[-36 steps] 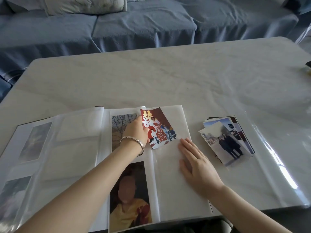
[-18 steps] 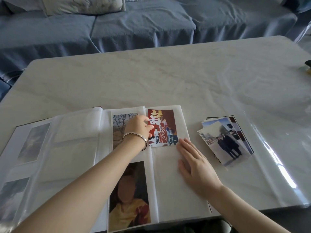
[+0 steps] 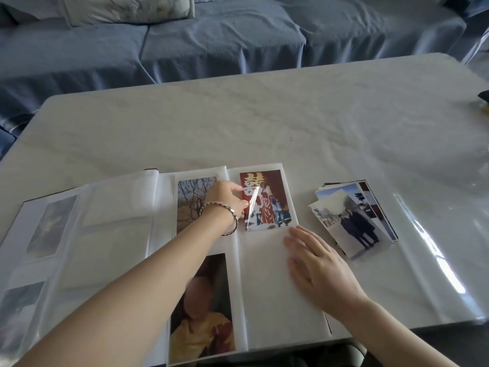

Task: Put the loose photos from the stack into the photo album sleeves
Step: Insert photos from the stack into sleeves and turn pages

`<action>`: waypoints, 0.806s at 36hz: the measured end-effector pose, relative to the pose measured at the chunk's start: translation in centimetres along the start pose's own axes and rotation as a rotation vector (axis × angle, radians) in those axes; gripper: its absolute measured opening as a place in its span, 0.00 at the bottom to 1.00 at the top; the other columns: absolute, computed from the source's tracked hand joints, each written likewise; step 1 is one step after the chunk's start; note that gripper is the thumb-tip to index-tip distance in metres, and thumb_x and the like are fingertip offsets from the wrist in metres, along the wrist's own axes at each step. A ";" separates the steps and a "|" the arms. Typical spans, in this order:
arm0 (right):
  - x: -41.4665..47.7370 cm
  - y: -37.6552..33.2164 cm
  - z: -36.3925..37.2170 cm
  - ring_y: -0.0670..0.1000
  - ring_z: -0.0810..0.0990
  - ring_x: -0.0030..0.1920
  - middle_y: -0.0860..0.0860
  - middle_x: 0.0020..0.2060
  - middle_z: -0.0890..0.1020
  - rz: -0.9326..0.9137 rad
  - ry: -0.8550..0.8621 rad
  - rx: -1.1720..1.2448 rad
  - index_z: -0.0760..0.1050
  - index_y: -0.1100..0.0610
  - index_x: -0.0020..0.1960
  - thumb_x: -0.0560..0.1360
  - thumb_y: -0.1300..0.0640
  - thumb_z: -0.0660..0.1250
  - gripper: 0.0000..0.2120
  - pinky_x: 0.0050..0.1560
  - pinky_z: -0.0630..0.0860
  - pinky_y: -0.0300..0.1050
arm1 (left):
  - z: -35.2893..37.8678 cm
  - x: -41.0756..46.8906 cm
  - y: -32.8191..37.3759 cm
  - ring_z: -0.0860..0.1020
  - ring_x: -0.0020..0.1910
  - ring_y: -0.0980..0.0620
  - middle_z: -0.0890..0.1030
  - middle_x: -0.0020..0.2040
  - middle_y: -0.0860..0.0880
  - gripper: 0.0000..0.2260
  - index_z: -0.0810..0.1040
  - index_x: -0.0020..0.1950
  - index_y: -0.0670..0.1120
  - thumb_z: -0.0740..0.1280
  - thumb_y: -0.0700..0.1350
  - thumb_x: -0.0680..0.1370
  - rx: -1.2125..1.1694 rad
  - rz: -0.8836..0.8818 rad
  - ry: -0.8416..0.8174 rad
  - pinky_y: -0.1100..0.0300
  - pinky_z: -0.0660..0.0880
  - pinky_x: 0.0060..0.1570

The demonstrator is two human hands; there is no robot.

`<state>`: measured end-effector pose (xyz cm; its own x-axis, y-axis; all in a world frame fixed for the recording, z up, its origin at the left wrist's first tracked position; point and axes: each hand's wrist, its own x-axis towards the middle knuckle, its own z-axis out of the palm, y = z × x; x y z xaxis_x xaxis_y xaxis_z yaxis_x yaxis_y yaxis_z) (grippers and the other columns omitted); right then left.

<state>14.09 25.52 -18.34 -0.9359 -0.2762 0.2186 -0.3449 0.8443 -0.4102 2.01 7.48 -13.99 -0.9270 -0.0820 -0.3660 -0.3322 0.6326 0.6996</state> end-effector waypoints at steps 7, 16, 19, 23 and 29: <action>-0.3 0.8 -0.5 0.56 0.77 0.61 0.55 0.60 0.79 -0.050 -0.020 -0.026 0.79 0.61 0.58 0.71 0.60 0.72 0.16 0.54 0.78 0.56 | -0.2 -0.2 0.0 0.78 0.33 0.54 0.79 0.38 0.48 0.21 0.74 0.64 0.39 0.70 0.30 0.71 -0.138 -0.039 -0.093 0.67 0.77 0.31; -0.5 0.7 -0.6 0.55 0.76 0.63 0.55 0.61 0.78 -0.033 -0.045 -0.010 0.79 0.61 0.59 0.72 0.60 0.71 0.16 0.55 0.78 0.56 | -0.1 -0.1 -0.4 0.78 0.29 0.54 0.78 0.39 0.47 0.23 0.74 0.64 0.38 0.72 0.30 0.70 -0.110 0.024 -0.060 0.69 0.76 0.27; -0.3 0.6 -1.0 0.56 0.76 0.62 0.55 0.60 0.79 -0.019 -0.064 -0.004 0.79 0.61 0.58 0.71 0.61 0.71 0.15 0.55 0.77 0.57 | 0.1 -0.3 -0.5 0.79 0.30 0.53 0.80 0.39 0.49 0.22 0.75 0.63 0.40 0.73 0.33 0.70 -0.086 0.048 -0.022 0.62 0.80 0.37; 0.5 0.9 -2.4 0.55 0.82 0.51 0.55 0.51 0.82 0.000 0.016 0.010 0.83 0.59 0.47 0.65 0.67 0.75 0.11 0.52 0.78 0.55 | 0.5 -1.2 -0.2 0.79 0.45 0.53 0.83 0.51 0.47 0.21 0.72 0.67 0.44 0.69 0.38 0.75 0.220 0.199 0.115 0.59 0.73 0.54; 1.2 3.3 -4.4 0.60 0.76 0.61 0.58 0.61 0.77 0.335 0.114 -0.052 0.79 0.61 0.57 0.69 0.60 0.73 0.16 0.59 0.72 0.54 | 1.2 -3.9 -1.8 0.62 0.72 0.50 0.64 0.73 0.45 0.23 0.67 0.71 0.43 0.66 0.40 0.76 0.415 0.534 0.173 0.65 0.52 0.68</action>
<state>12.12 29.96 -15.50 -0.9815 0.0706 0.1778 -0.0131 0.9024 -0.4308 6.43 7.57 -14.61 -0.9707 0.2228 0.0896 0.2390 0.8596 0.4516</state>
